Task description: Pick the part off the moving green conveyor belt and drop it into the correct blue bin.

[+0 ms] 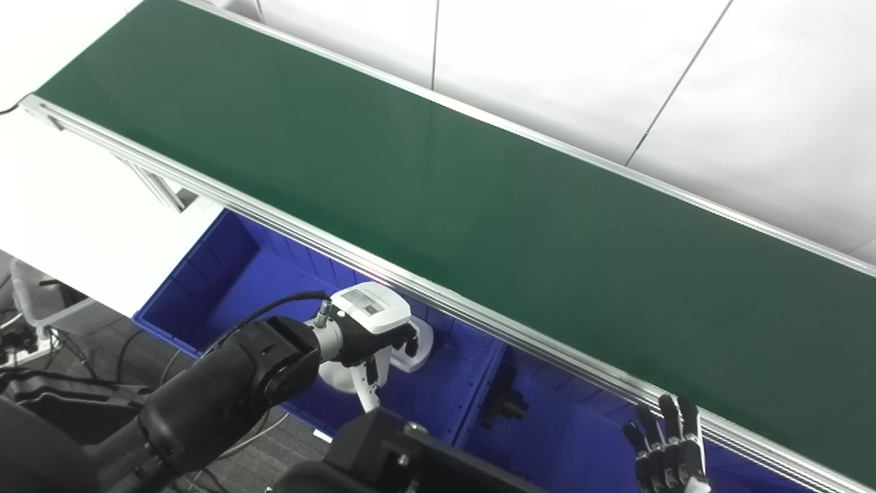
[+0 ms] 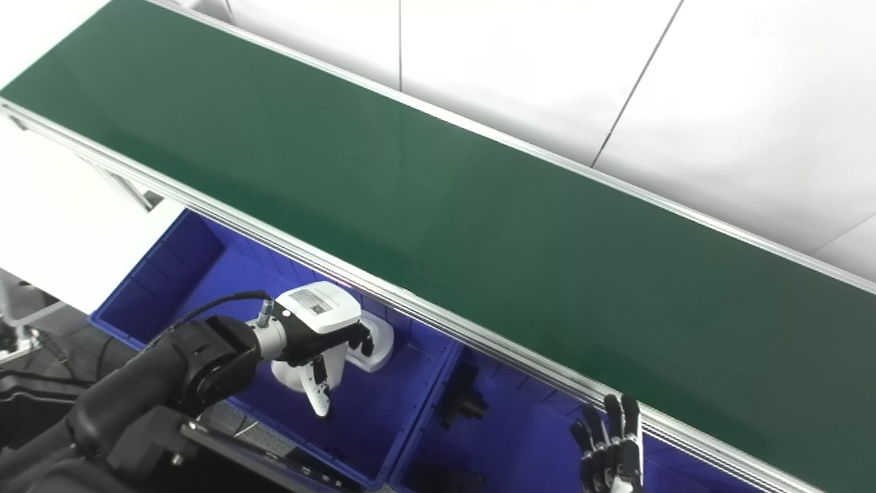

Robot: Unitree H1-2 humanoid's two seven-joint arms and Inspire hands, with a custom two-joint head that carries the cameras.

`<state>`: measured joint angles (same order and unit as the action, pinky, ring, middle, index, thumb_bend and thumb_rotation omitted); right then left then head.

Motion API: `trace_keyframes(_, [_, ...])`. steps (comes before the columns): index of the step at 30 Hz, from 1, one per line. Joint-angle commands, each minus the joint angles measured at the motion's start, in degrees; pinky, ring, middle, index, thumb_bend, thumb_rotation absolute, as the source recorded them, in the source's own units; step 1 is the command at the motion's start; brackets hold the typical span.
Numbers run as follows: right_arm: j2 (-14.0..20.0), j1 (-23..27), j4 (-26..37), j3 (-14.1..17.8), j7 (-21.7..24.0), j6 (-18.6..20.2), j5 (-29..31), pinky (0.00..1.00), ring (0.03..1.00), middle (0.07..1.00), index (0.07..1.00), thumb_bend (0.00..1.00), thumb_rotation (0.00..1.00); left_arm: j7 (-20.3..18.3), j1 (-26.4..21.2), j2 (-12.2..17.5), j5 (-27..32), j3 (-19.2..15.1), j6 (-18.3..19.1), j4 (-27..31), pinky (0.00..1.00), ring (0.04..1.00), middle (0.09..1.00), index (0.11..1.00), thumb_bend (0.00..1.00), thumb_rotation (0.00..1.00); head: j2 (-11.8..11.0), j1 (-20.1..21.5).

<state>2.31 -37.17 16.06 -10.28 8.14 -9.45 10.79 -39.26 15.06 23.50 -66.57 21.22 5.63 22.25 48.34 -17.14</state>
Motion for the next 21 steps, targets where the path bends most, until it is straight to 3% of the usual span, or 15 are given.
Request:
trace_keyframes(1, [-0.2,-0.4,1.0,0.1,0.6,-3.3,0.2,0.89,0.928,0.973,1.000,0.76,0.87,-1.3,-0.1,0.6,-0.9,-0.6,0.7,3.2,0.63,0.724,0.752,0.732,0.85,0.48,0.1,0.0])
trace_keyframes(8, [0.1,-0.4,1.4,0.0,0.7,-2.6,0.0,0.89,0.931,0.975,1.000,0.77,0.89,-5.1,1.8,-0.4,1.4,-2.6,0.9,11.1,0.63,0.717,0.744,0.727,0.84,0.51,0.2,0.0])
trace_keyframes(12, [-0.5,-0.4,1.1,-0.2,0.5,-3.0,0.3,0.90,0.931,0.973,1.000,0.77,0.88,-9.7,2.8,-0.9,10.9,-5.8,4.4,19.2,0.64,0.712,0.738,0.717,0.83,0.48,0.2,1.0])
trace_keyframes(14, [-0.9,-0.5,1.2,-0.3,0.2,-2.7,-0.1,0.90,0.929,0.969,0.999,0.77,0.88,-13.4,2.0,-1.1,22.7,-8.8,11.0,23.3,0.62,0.712,0.742,0.724,0.79,0.51,0.5,2.6])
trace_keyframes(16, [-1.2,-0.8,1.9,-0.7,-0.3,-1.5,-1.2,0.91,0.925,0.965,0.997,0.77,0.88,-16.2,1.1,-2.6,40.3,-14.5,19.0,25.9,0.65,0.752,0.784,0.754,0.74,0.58,0.9,6.0])
trace_keyframes(17, [-1.4,-0.9,1.9,-0.9,-0.5,-1.5,-1.8,0.91,0.923,0.963,0.996,0.77,0.88,-16.2,1.2,-3.8,49.7,-17.8,20.7,26.0,0.66,0.758,0.790,0.760,0.74,0.61,1.0,6.6])
trace_keyframes(18, [-1.8,-0.9,1.9,-1.2,-0.8,-1.6,-2.6,0.91,0.919,0.957,0.990,0.77,0.88,-15.0,1.7,-4.6,58.7,-20.5,21.3,25.5,0.65,0.745,0.784,0.760,0.74,0.66,1.3,10.2])
trace_keyframes(19, [-2.0,-0.9,1.8,-1.4,-1.0,-1.8,-3.1,0.91,0.916,0.954,0.986,0.77,0.87,-14.0,2.1,-4.8,64.1,-22.0,21.3,25.0,0.65,0.737,0.779,0.760,0.75,0.69,1.3,10.2])
trace_keyframes(20, [-2.4,-0.9,1.6,-1.9,-1.2,-2.0,-4.1,0.91,0.915,0.953,0.984,0.77,0.87,-10.9,3.1,-4.8,71.8,-23.1,21.3,24.2,0.65,0.732,0.777,0.760,0.75,0.70,1.6,16.9])
trace_keyframes(21, [-2.8,-0.8,1.4,-2.2,-1.4,-2.1,-4.8,0.91,0.910,0.948,0.977,0.78,0.86,-8.6,3.7,-4.4,76.7,-23.6,21.3,23.6,0.68,0.730,0.764,0.770,0.79,0.75,1.6,17.7])
